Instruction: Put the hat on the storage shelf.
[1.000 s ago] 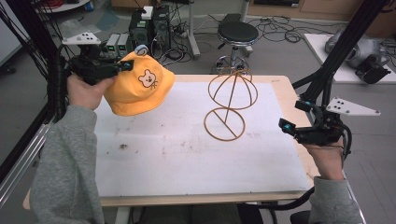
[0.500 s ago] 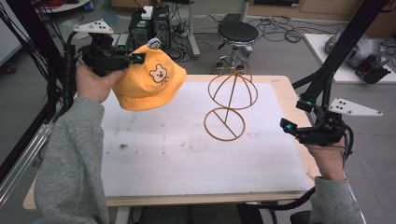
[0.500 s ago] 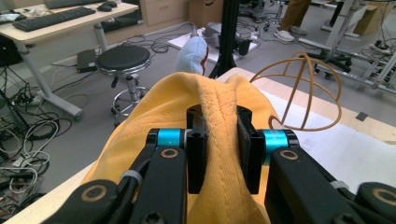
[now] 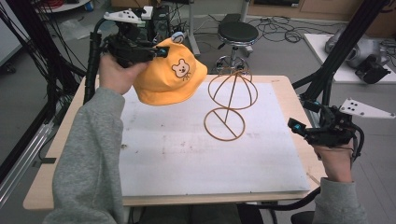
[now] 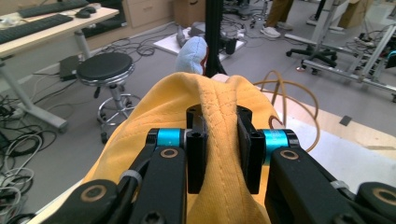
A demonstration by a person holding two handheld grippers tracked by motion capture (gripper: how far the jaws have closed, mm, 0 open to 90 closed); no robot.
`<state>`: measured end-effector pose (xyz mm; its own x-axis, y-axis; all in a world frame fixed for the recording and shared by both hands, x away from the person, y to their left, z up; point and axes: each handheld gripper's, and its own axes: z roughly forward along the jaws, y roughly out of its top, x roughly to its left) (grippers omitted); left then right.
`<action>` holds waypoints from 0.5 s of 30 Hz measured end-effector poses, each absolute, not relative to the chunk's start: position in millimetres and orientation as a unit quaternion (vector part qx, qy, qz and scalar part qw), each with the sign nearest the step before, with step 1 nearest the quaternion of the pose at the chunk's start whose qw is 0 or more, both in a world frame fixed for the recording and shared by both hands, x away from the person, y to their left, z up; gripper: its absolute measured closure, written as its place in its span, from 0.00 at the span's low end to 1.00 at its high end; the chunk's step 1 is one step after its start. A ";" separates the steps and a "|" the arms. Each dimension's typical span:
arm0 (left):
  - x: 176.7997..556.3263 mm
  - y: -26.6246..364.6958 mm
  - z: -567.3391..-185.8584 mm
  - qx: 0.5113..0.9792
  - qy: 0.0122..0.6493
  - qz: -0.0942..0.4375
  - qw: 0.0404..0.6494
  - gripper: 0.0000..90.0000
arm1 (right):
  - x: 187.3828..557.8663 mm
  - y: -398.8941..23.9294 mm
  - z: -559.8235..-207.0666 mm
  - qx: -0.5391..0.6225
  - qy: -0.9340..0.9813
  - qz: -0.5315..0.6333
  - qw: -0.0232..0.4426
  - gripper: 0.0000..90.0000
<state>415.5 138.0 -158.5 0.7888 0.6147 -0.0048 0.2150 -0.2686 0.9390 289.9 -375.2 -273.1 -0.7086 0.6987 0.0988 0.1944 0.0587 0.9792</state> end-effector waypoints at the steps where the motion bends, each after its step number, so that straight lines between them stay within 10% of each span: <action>1: 416.5 134.7 -158.4 0.774 0.265 0.181 0.546 0.86 | 289.7 -375.5 -273.1 0.319 0.698 0.606 0.207 0.01; 15: 429.9 96.5 -154.3 0.775 0.244 0.164 0.559 0.85 | 281.4 -372.5 -275.5 0.310 0.711 0.598 0.203 0.01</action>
<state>429.9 96.5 -154.3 0.8270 0.5618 -0.0190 0.1951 -0.2550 0.9471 281.4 -372.5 -275.5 -0.7261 0.6827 0.0825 0.1983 0.0931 0.9757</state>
